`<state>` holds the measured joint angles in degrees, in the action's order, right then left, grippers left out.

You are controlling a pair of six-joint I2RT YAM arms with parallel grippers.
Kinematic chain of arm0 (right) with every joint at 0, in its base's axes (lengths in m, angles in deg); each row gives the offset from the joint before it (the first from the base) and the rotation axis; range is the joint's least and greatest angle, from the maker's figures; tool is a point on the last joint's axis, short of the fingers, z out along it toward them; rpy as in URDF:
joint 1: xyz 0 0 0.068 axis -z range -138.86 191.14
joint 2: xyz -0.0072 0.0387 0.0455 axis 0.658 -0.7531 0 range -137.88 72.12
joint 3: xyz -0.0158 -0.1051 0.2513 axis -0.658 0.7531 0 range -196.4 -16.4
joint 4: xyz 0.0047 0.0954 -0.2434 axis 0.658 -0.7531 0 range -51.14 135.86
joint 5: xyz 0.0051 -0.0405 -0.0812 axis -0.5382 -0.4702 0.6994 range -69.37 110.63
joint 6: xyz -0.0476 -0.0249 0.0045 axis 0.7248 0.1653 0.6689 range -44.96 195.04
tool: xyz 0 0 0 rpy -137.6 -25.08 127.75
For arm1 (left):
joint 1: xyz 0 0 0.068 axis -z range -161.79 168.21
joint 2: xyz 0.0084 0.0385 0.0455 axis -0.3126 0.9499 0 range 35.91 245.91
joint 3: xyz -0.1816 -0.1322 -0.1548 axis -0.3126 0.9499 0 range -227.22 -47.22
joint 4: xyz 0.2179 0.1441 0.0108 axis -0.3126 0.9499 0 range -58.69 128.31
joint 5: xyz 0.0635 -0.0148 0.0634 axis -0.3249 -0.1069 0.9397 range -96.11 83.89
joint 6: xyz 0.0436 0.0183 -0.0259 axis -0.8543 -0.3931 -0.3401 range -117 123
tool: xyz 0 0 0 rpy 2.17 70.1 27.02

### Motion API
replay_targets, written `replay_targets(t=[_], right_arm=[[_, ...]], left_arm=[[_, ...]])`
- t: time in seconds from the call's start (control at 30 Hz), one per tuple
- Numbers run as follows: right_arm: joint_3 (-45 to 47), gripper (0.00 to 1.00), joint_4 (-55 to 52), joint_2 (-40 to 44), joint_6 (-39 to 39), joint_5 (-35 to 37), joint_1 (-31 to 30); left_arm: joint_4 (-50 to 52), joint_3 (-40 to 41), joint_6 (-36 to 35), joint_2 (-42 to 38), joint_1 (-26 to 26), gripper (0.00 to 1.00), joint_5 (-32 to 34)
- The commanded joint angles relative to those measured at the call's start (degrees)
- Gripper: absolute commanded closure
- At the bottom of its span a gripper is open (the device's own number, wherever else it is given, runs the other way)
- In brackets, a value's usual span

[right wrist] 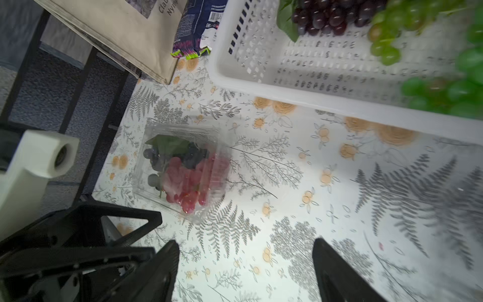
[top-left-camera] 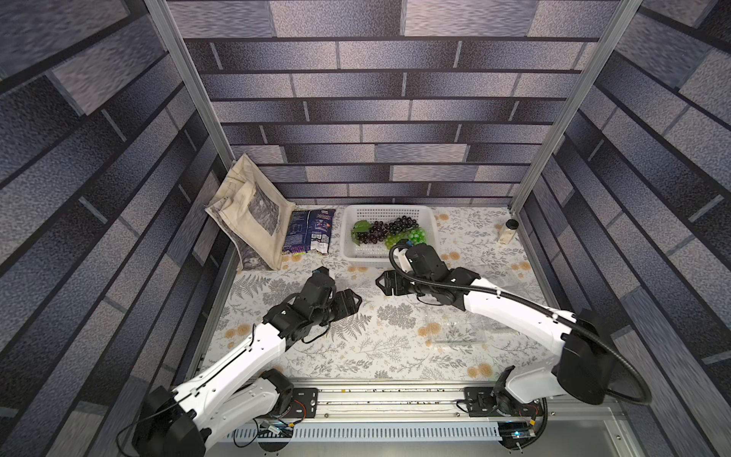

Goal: Pack grapes into containers
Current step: Move the packing box to the center of the board.

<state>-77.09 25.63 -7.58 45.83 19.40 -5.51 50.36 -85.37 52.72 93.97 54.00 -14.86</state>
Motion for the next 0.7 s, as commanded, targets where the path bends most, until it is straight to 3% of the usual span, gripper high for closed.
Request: replay_targets(t=[0.0, 0.2, 0.4, 0.67], right_arm=[[4.3, 0.17, -15.9, 5.3, 2.7, 8.1, 1.3], [12.1, 0.15, -17.0, 11.0, -0.2, 6.6, 3.7], [16.9, 0.14, -10.9, 7.0, -1.3, 4.2, 4.2], [16.3, 0.16, -5.1, 0.2, -1.2, 1.3, 4.2]], left_arm=[[-7.3, -3.0, 0.4, 5.5, 2.0, 0.22, 3.3], [-11.2, -5.4, 0.8, 14.8, 2.0, 0.22, 3.4], [-14.5, -4.8, 1.7, 19.9, -0.8, 0.22, 3.1], [-13.7, -2.4, 1.5, 19.8, -5.1, 0.22, 1.2]])
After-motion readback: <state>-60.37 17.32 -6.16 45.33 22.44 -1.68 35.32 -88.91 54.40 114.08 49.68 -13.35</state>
